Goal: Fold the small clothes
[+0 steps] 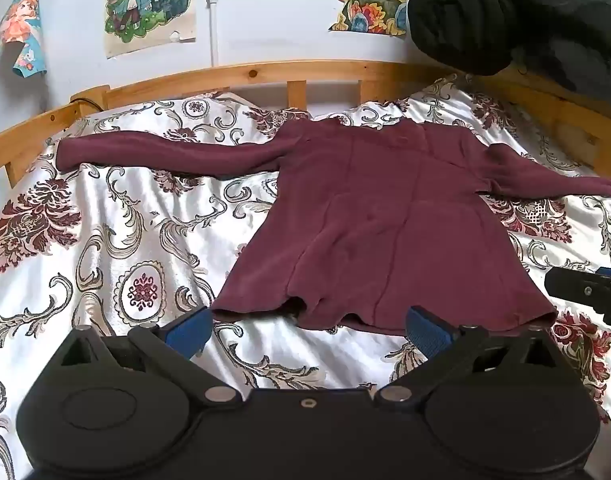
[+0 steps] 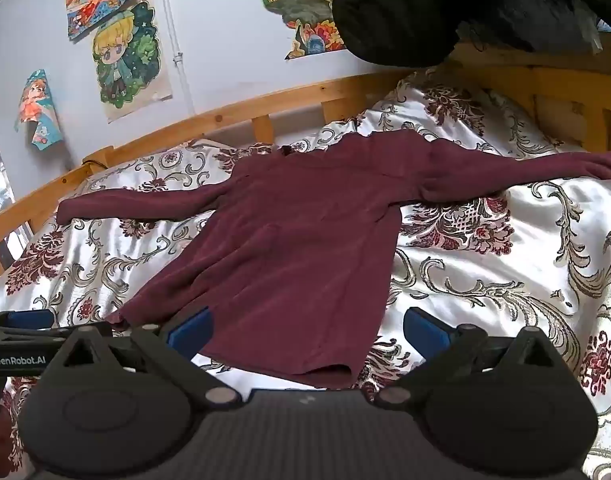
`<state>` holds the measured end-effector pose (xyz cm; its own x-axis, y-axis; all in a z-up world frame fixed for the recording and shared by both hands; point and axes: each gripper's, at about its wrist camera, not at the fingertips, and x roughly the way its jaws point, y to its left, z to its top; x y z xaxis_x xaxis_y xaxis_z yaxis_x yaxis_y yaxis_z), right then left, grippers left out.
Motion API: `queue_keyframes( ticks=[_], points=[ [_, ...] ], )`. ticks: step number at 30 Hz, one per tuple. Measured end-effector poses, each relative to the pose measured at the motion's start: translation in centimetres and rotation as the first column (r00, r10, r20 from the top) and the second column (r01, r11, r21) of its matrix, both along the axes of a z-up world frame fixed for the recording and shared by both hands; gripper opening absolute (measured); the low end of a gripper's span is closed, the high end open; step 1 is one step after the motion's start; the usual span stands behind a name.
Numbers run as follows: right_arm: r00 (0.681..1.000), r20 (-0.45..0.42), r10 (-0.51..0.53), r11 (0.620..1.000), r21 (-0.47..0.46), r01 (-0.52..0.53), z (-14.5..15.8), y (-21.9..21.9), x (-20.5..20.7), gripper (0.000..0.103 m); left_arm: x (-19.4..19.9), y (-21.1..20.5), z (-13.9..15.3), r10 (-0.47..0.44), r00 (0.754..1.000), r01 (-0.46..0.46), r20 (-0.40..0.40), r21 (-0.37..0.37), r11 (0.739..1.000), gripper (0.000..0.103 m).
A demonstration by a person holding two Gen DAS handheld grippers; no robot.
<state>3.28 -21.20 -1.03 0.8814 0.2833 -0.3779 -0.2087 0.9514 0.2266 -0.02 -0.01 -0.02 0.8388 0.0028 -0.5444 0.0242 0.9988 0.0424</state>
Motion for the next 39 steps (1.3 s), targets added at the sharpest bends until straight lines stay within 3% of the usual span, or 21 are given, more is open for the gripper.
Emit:
queue_keyframes(
  ticks=[39],
  points=[
    [0.999,-0.031,-0.016,1.000,0.012,0.016,-0.40,-0.28,0.31,0.103,-0.12,0.21,-0.09,0.013,1.000,-0.013,-0.018,0.000,1.000,0.102]
  ],
)
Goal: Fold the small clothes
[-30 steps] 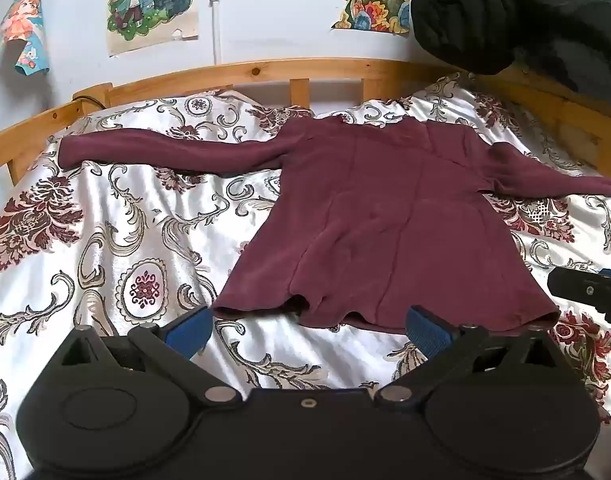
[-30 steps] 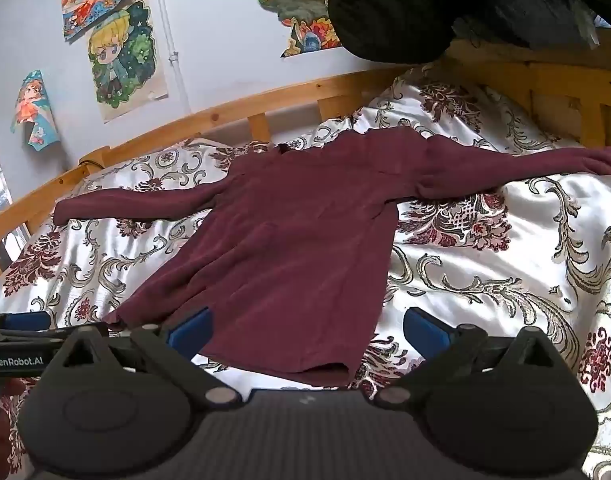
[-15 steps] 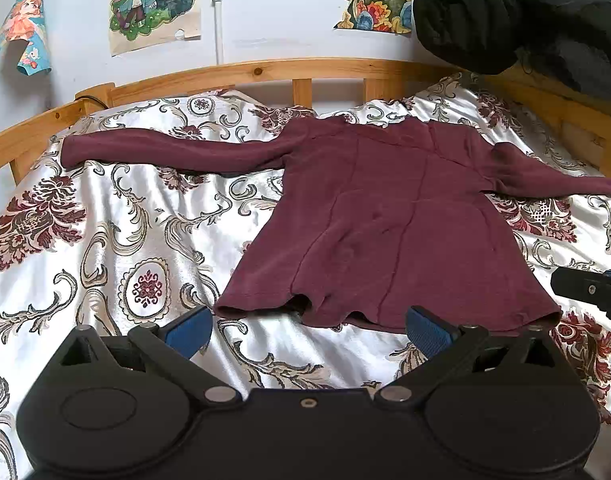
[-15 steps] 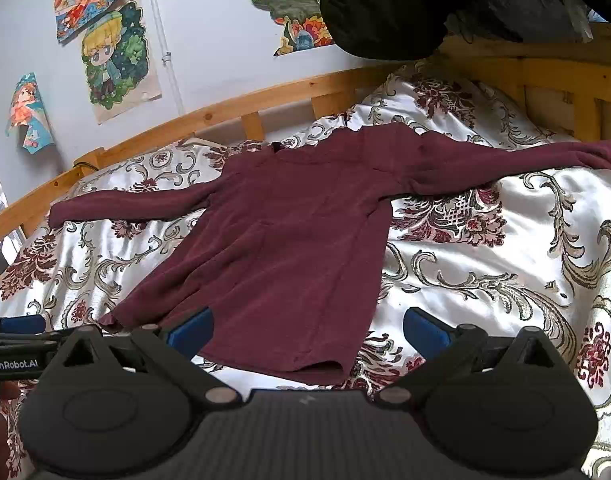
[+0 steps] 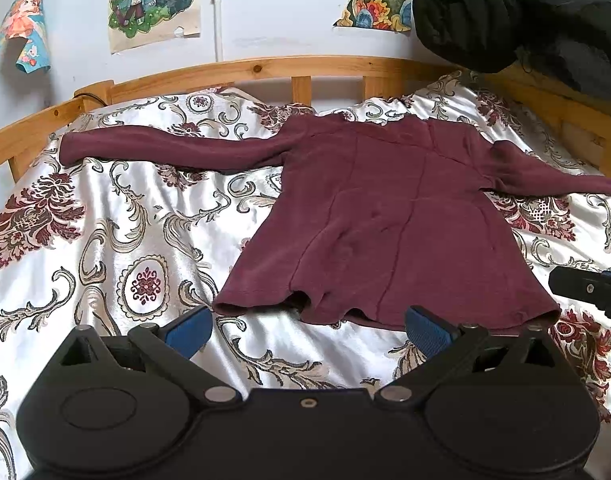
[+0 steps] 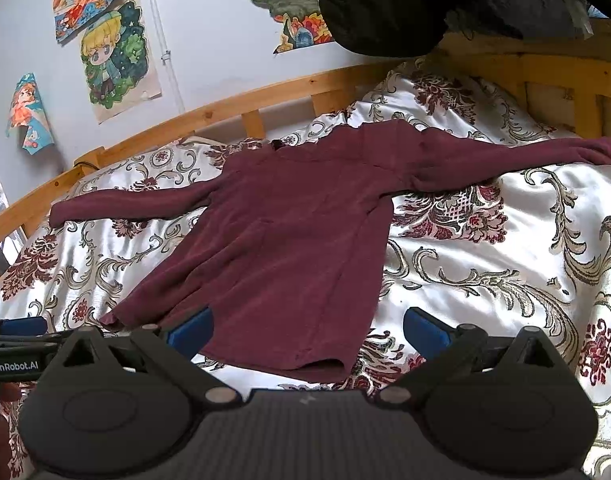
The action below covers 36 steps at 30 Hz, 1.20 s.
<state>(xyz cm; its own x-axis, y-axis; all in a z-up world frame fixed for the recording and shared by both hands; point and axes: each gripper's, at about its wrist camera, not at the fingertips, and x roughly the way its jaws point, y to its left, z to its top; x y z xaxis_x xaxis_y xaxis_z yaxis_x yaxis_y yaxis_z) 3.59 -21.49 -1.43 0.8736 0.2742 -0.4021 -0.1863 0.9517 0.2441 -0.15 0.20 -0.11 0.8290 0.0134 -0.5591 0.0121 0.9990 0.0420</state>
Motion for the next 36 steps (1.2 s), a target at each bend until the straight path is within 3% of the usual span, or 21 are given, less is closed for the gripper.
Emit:
queue_keyframes(
  ticks=[36],
  points=[
    [1.000,-0.017,-0.009,1.000,0.021,0.009,-0.01,-0.37,0.15,0.103,-0.03,0.12,-0.13,0.002,1.000,-0.002,-0.006,-0.001,1.000,0.102]
  ],
)
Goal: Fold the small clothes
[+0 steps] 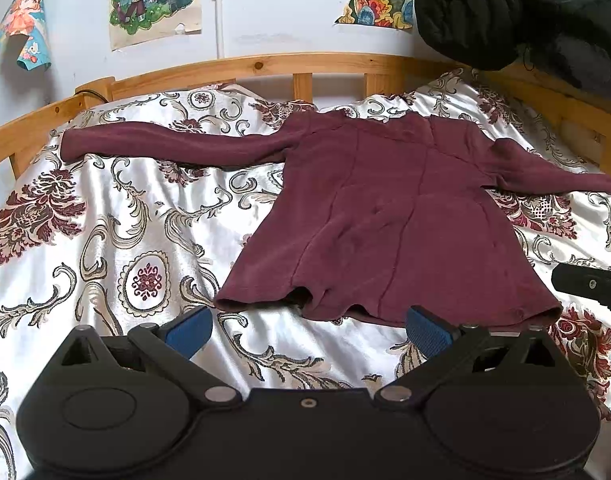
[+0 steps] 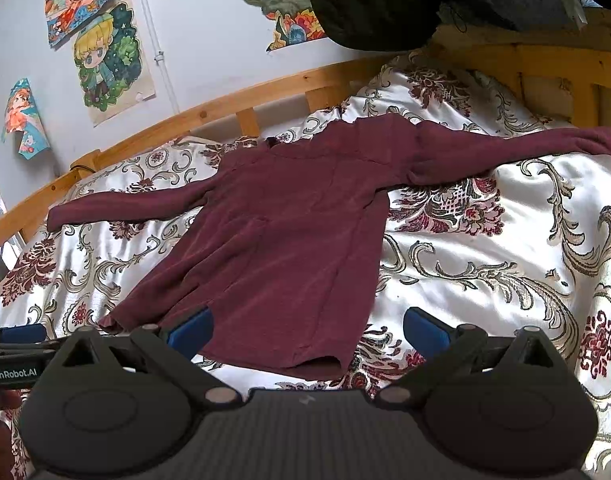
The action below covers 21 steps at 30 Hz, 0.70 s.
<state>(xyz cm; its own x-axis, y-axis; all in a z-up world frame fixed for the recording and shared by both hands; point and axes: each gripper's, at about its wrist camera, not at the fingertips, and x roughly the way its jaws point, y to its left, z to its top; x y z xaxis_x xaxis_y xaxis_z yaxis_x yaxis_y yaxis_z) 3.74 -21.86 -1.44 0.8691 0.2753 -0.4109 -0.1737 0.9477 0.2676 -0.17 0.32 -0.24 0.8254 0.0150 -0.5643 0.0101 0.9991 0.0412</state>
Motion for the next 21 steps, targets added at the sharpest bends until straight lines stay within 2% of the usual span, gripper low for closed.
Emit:
queue_keyframes(
  ticks=[21],
  points=[
    [1.000,0.001,-0.006,1.000,0.001,0.006,-0.03,-0.23,0.07,0.103,0.10,0.22,-0.20,0.001,1.000,-0.001,-0.008,0.004,1.000,0.102]
  ],
)
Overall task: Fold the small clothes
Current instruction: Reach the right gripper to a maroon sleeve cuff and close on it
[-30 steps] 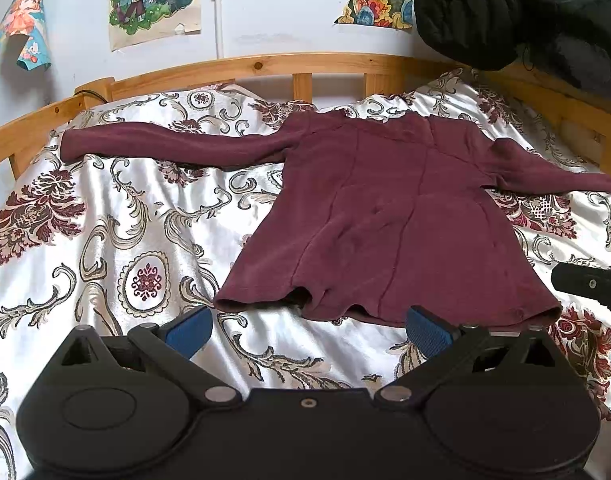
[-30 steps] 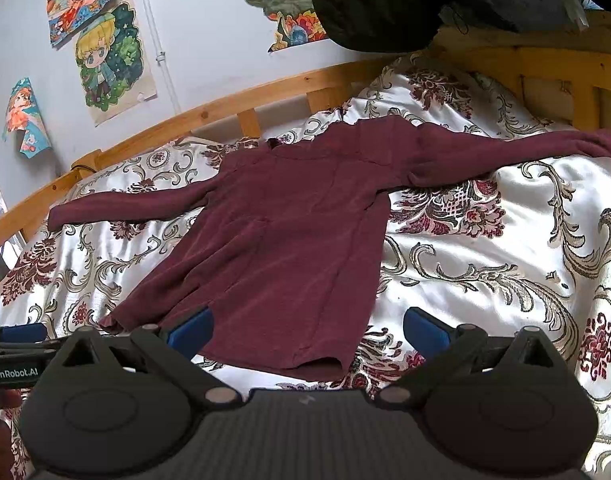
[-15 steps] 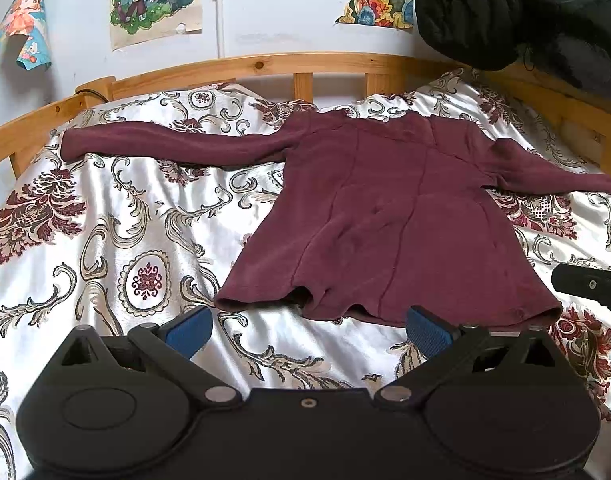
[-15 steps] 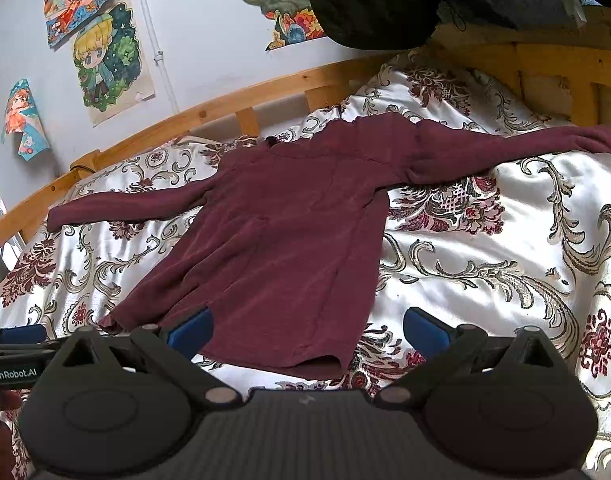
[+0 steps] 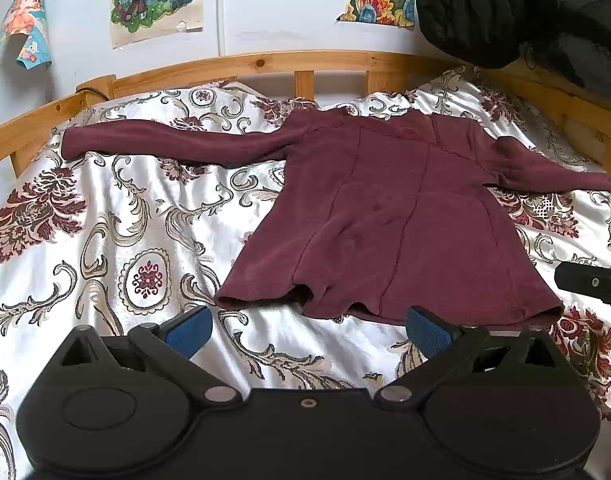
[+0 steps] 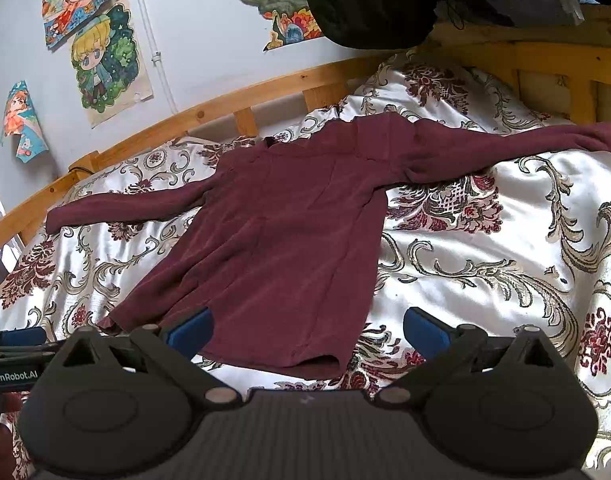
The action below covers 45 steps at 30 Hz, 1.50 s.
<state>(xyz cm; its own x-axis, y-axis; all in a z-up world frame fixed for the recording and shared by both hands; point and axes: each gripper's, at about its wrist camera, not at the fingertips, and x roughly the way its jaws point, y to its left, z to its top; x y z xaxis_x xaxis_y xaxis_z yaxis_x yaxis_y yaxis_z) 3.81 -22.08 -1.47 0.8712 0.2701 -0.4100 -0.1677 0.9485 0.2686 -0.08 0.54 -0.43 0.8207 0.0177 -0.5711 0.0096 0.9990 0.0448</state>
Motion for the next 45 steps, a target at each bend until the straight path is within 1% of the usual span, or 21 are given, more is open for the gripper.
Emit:
queue_keyframes(
  ticks=[2,4,7,10,16,18,20,21,23,24,26,27,31,34,36,38,39,41,42,44,45],
  points=[
    [1.000,0.000,-0.013,1.000,0.001,0.013,0.0,-0.1,0.0,0.103,0.2,-0.1,-0.1,0.000,1.000,0.000,-0.005,0.014,1.000,0.102],
    [0.998,0.006,-0.058,0.998,0.002,0.058,0.5,-0.7,0.2,0.103,0.9,-0.3,0.0,0.010,1.000,-0.009,-0.023,0.045,0.999,0.102],
    [0.990,0.023,-0.139,0.990,0.016,0.139,1.7,-2.4,0.7,0.103,2.5,-0.2,0.2,0.041,0.996,-0.036,-0.083,0.056,0.998,0.102],
    [0.969,0.039,-0.243,0.970,0.012,0.243,3.3,-4.9,1.5,0.103,3.9,0.2,1.3,0.061,0.992,-0.055,-0.113,0.059,0.997,0.102],
    [0.914,0.051,-0.403,0.915,0.027,0.402,5.8,-11.9,4.0,0.103,7.9,-0.4,5.0,0.086,0.983,-0.061,-0.163,0.152,0.987,0.102],
    [0.886,0.024,-0.463,0.886,0.046,0.461,5.9,-14.5,5.2,0.103,9.2,-1.0,6.2,0.075,0.984,-0.048,-0.160,0.163,0.985,0.102],
    [0.868,-0.015,-0.497,0.863,0.099,0.496,5.8,-17.0,6.5,0.103,10.4,-2.0,7.3,0.057,0.989,-0.035,-0.135,0.162,0.986,0.102],
    [0.852,-0.039,-0.522,0.843,0.126,0.523,5.7,-18.3,7.0,0.103,10.9,-2.6,7.7,0.050,0.991,-0.030,-0.125,0.156,0.987,0.102],
    [0.814,-0.101,-0.572,0.792,0.189,0.580,5.3,-20.8,8.3,0.103,11.8,-3.8,8.0,0.036,0.993,-0.021,-0.110,0.128,0.992,0.102],
    [0.802,-0.125,-0.585,0.770,0.227,0.597,5.0,-21.9,9.0,0.103,12.3,-4.4,7.9,0.029,0.994,-0.018,-0.107,0.107,0.994,0.102],
    [0.783,-0.139,-0.607,0.726,0.302,0.617,4.8,-23.7,9.9,0.103,13.1,-5.3,7.4,0.020,0.993,-0.011,-0.119,0.070,0.997,0.102],
    [0.770,-0.142,-0.622,0.709,0.317,0.630,4.7,-24.3,10.3,0.103,13.6,-5.8,7.0,0.018,0.991,-0.011,-0.131,0.053,0.999,0.102],
    [0.690,-0.195,-0.697,0.631,0.292,0.719,4.1,-26.5,13.1,0.103,14.4,-6.9,5.1,0.026,0.978,-0.030,-0.205,-0.016,0.999,0.102],
    [0.639,-0.209,-0.740,0.587,0.263,0.766,3.1,-27.6,14.2,0.102,14.2,-7.2,3.9,0.023,0.971,-0.041,-0.238,-0.072,0.997,0.102],
    [0.630,-0.182,-0.755,0.582,0.259,0.771,2.1,-28.2,14.2,0.095,14.0,-7.6,3.3,0.008,0.970,-0.027,-0.241,-0.073,0.997,0.102],
    [0.628,-0.169,-0.760,0.571,0.286,0.769,1.0,-28.4,14.2,0.077,13.6,-8.1,3.0,-0.004,0.975,-0.007,-0.223,-0.047,0.999,0.102],
    [0.625,-0.161,-0.764,0.567,0.294,0.769,0.7,-27.9,14.2,0.072,13.5,-8.2,2.9,-0.009,0.977,0.002,-0.212,-0.036,0.999,0.102],
    [0.619,-0.128,-0.775,0.562,0.308,0.768,0.4,-27.9,13.5,0.047,13.2,-8.5,2.7,-0.016,0.981,0.012,-0.193,-0.023,1.000,0.102],
    [0.617,-0.112,-0.779,0.560,0.317,0.765,0.4,-27.8,13.3,0.043,13.2,-8.7,2.6,-0.020,0.981,0.016,-0.190,-0.024,1.000,0.102],
    [0.617,-0.066,-0.784,0.568,0.323,0.757,0.7,-27.3,12.8,0.029,13.2,-8.7,2.4,-0.035,0.980,0.029,-0.195,-0.034,0.999,0.102],
    [0.616,-0.039,-0.786,0.576,0.314,0.755,1.0,-26.8,13.1,0.026,13.2,-8.7,2.3,-0.041,0.979,0.034,-0.201,-0.039,0.999,0.102]
  ],
)
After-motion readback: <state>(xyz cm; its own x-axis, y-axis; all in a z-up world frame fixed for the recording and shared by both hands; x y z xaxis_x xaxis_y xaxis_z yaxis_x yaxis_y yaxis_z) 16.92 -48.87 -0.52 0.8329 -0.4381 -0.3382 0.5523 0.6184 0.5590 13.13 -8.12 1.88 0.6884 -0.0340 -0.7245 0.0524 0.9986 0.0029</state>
